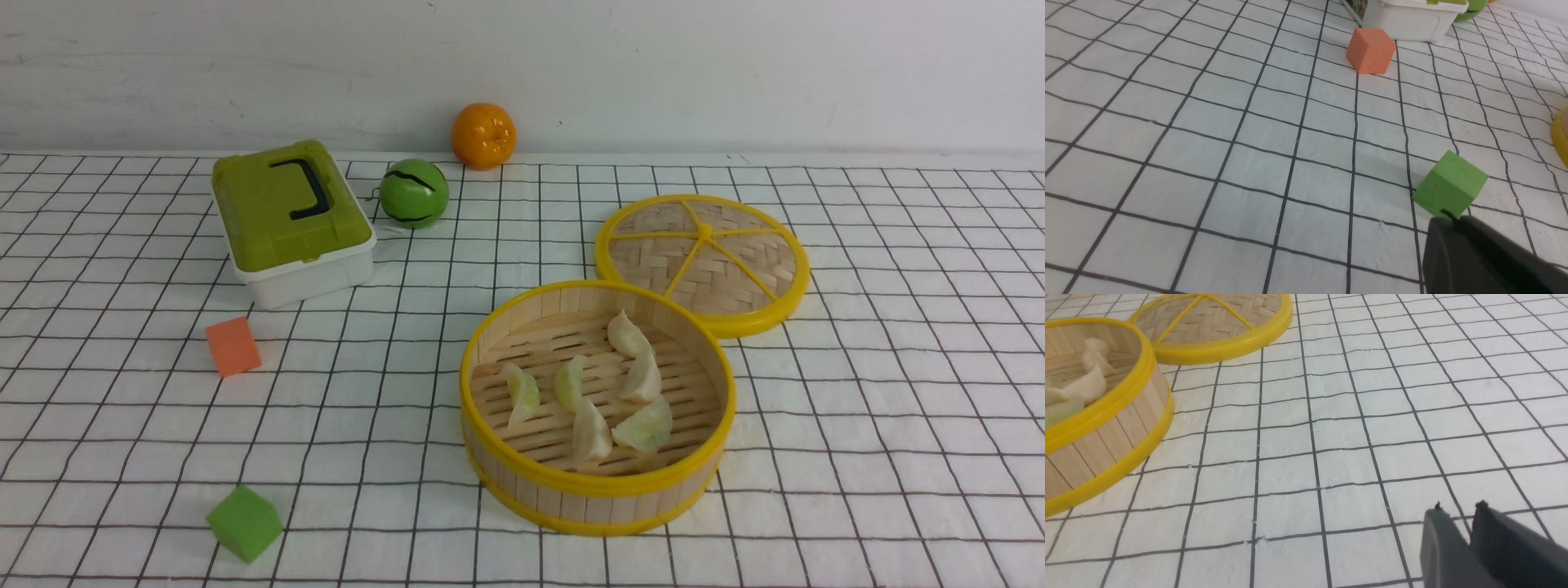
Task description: Put the dumplings into the steamer on the table with the white tablecloth.
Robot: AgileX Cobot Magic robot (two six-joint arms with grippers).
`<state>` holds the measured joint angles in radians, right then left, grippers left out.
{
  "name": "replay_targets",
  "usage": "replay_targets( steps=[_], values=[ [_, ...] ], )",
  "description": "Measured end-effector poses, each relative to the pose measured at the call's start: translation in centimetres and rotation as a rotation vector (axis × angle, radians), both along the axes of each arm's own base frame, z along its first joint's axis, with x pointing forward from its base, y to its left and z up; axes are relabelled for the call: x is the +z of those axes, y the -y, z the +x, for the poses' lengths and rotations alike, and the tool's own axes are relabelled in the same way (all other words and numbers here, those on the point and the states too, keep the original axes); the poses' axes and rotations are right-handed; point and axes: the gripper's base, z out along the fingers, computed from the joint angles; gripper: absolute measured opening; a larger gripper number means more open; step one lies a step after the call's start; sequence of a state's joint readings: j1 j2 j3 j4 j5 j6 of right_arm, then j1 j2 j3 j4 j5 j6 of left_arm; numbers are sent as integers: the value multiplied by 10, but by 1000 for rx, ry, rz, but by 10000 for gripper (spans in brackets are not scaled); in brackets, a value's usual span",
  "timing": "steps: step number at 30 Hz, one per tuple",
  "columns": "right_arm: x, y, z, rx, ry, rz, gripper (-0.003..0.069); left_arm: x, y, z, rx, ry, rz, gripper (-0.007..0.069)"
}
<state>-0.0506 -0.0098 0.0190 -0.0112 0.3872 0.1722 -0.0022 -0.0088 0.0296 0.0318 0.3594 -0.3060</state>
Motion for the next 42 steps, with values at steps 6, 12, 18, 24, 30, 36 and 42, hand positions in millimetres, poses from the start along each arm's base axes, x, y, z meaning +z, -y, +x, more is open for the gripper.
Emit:
replay_targets(
  steps=[6,12,18,24,30,36,42],
  values=[
    [0,0,0,0,0,0,120,0,0,0,0,0,-1,-11],
    [0,0,0,0,0,0,126,0,0,0,0,0,-1,-11],
    [0,0,0,0,0,0,132,0,0,0,0,0,-1,-11],
    [0,0,0,0,0,0,145,0,0,0,0,0,-1,-11],
    [0,0,0,0,0,0,151,0,0,0,0,0,-1,-6],
    [0,0,0,0,0,0,159,0,0,0,0,0,-1,0],
    [0,0,0,0,0,0,167,0,0,0,0,0,-1,3]
  ],
)
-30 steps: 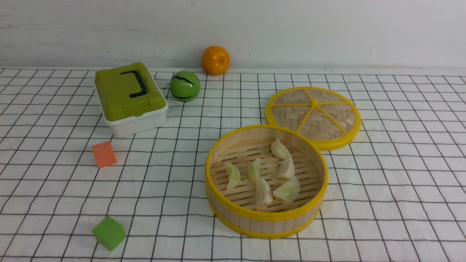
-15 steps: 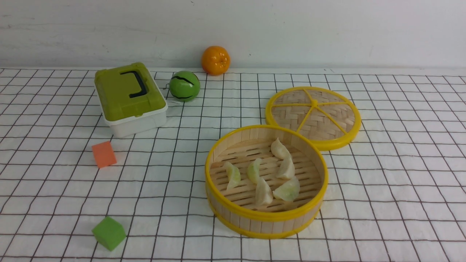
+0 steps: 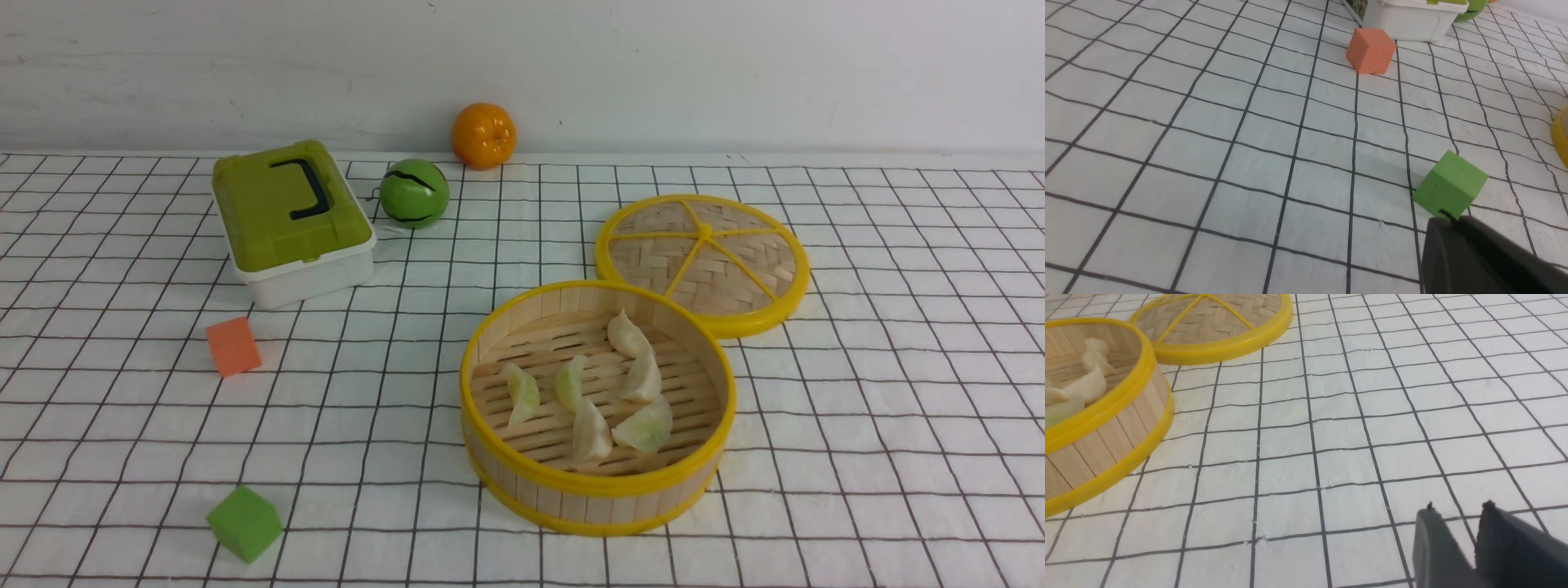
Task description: Put the dumplings into the steamer on the table with the white tablecloth.
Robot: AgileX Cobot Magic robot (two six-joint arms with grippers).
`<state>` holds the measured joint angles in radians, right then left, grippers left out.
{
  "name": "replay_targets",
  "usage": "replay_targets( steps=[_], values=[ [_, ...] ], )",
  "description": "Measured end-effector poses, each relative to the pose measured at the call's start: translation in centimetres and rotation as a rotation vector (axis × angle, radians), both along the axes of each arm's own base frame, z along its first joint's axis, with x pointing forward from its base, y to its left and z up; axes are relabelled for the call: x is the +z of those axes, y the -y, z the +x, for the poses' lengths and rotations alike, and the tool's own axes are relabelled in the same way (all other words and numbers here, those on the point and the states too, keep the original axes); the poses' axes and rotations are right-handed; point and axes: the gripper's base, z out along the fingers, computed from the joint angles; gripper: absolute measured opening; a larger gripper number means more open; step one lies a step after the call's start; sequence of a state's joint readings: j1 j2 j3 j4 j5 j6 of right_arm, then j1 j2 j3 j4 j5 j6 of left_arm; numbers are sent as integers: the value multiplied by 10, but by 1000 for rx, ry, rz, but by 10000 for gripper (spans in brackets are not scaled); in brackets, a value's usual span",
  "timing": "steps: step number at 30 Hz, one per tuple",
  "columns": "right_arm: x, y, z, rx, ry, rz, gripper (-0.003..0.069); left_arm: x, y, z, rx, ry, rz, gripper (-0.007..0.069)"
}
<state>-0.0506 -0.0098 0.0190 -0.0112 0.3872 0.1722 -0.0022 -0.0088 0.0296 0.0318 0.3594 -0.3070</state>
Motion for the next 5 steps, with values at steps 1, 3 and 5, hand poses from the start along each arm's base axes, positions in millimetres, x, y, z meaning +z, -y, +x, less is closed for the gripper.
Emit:
replay_targets(
  steps=[1,3,5],
  values=[
    [0,0,0,0,0,0,168,0,0,0,0,0,0,3],
    [0,0,0,0,0,0,171,0,0,0,0,0,0,3],
    [0,0,0,0,0,0,174,0,0,0,0,0,0,4]
  ],
)
